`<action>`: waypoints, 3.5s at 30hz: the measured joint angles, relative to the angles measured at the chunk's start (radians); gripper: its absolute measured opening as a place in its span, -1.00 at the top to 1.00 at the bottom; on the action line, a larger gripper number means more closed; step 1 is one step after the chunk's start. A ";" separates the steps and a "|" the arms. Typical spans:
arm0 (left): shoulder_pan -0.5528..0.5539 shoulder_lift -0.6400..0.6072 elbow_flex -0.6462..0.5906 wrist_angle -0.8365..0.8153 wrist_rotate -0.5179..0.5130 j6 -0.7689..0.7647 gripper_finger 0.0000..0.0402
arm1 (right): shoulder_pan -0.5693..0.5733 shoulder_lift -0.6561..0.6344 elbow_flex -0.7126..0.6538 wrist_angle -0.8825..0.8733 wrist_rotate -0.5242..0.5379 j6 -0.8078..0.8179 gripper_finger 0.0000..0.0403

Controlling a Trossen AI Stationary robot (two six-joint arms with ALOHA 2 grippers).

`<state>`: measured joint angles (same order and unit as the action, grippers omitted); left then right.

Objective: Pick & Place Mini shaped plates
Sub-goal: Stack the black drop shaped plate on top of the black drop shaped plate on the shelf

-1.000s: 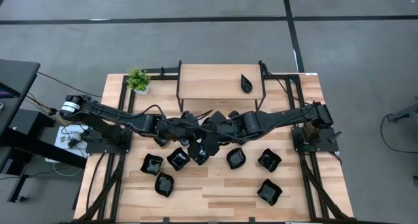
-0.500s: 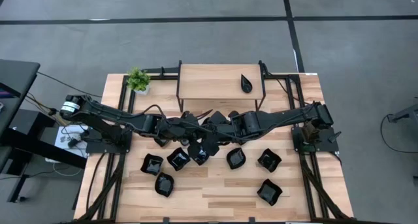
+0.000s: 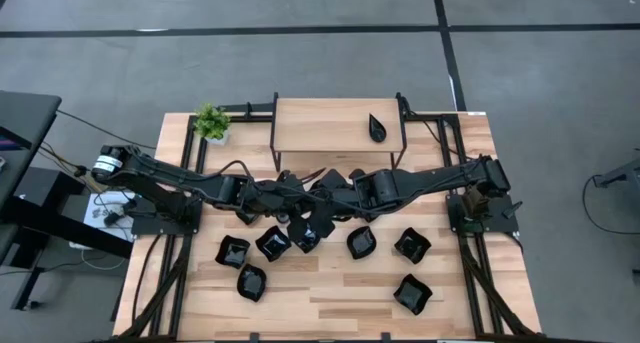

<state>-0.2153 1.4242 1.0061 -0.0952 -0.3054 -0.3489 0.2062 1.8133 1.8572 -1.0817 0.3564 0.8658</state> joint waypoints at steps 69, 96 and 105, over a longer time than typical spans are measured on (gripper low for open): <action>0.004 -0.504 -0.193 -0.160 -0.036 -0.064 0.34 | -0.196 -0.079 0.299 -0.255 -0.116 -0.337 1.00; -0.091 -0.537 -0.321 0.055 -0.049 -0.192 0.34 | -0.743 -0.176 0.299 -0.407 -0.418 -0.861 1.00; -0.097 -0.537 -0.321 0.135 -0.165 -0.156 0.34 | -0.948 -0.172 0.247 -0.380 -0.545 -1.039 1.00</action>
<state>-0.3119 0.8871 0.6853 0.0394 -0.4706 -0.5049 -0.7422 1.6415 2.1038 -1.4620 -0.1887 -0.1730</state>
